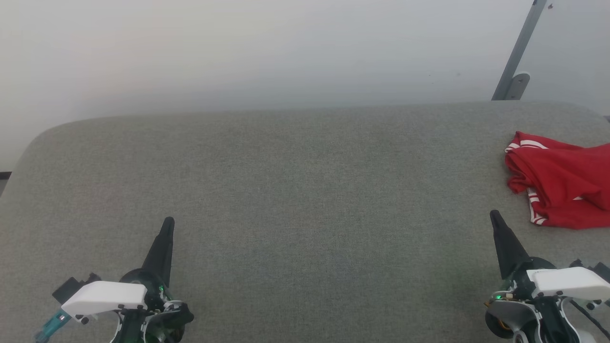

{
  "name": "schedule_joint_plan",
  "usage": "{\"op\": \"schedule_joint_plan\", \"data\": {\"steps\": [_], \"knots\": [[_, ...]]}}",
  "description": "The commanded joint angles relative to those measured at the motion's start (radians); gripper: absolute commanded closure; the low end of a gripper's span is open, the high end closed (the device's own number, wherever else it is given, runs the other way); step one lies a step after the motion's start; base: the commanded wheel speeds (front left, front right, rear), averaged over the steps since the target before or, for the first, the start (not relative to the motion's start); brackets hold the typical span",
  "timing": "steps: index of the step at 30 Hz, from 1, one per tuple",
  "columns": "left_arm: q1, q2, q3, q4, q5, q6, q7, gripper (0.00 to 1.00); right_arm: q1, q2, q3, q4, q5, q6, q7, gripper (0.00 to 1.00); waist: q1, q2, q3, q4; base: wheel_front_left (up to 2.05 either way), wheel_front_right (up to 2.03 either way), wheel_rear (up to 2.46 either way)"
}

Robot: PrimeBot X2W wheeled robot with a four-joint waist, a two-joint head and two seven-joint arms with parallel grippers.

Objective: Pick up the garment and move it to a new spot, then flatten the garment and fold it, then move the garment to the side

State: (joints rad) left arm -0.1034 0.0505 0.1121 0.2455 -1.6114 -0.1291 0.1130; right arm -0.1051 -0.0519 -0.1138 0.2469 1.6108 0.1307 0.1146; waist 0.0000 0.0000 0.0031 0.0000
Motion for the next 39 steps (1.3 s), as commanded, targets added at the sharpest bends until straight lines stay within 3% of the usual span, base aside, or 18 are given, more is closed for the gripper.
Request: {"op": "schedule_joint_plan", "data": {"steps": [1, 39], "knots": [[-0.011, -0.002, 0.003, 0.000, -0.004, -0.003, 0.004, 1.00, -0.007, 0.003, -0.001, -0.005, 0.004, 0.000, 0.003, 1.00, 0.0000, 0.0000, 0.000, 0.000, 0.00, 0.00, 0.00], [-0.012, -0.003, 0.004, 0.000, -0.003, -0.003, 0.005, 1.00, -0.007, 0.003, -0.001, -0.005, 0.004, 0.000, 0.003, 1.00, 0.0000, 0.0000, 0.000, 0.000, 0.00, 0.00, 0.00]]}}
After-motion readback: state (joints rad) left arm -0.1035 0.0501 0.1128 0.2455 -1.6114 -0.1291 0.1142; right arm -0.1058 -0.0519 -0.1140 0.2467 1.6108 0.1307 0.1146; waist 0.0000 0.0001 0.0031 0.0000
